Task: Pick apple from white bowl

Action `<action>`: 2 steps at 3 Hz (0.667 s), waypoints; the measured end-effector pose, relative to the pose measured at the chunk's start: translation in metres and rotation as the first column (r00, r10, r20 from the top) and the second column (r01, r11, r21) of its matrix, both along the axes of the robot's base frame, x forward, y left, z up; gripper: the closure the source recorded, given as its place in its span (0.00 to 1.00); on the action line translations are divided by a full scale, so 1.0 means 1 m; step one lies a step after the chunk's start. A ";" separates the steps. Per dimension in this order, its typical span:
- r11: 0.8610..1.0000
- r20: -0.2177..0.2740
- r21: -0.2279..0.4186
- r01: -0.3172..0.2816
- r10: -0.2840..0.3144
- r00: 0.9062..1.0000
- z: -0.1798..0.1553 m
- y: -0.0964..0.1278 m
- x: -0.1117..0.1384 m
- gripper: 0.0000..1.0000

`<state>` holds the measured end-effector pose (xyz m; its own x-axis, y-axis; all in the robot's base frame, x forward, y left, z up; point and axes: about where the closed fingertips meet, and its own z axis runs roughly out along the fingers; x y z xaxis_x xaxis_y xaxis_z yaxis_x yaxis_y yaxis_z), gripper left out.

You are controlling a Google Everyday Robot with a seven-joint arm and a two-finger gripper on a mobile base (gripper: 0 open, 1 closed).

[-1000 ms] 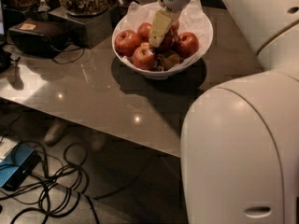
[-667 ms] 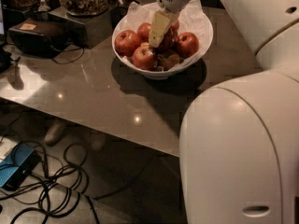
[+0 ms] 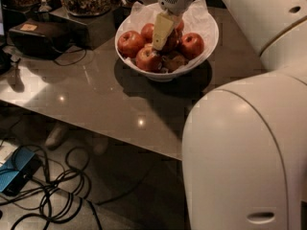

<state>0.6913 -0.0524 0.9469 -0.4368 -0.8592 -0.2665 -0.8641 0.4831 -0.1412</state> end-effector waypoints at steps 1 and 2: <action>1.000 -0.007 -0.008 -0.005 0.005 1.000 -0.004 0.002 -0.001 0.35; 1.000 -0.007 -0.010 -0.005 0.005 1.000 -0.004 0.002 -0.001 0.35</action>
Offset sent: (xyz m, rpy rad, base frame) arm -0.0151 -0.0044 -0.0055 -0.0454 0.0536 0.0124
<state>0.6905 -0.0502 0.9425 -0.4341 -0.8641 -0.2548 -0.8678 0.4770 -0.1395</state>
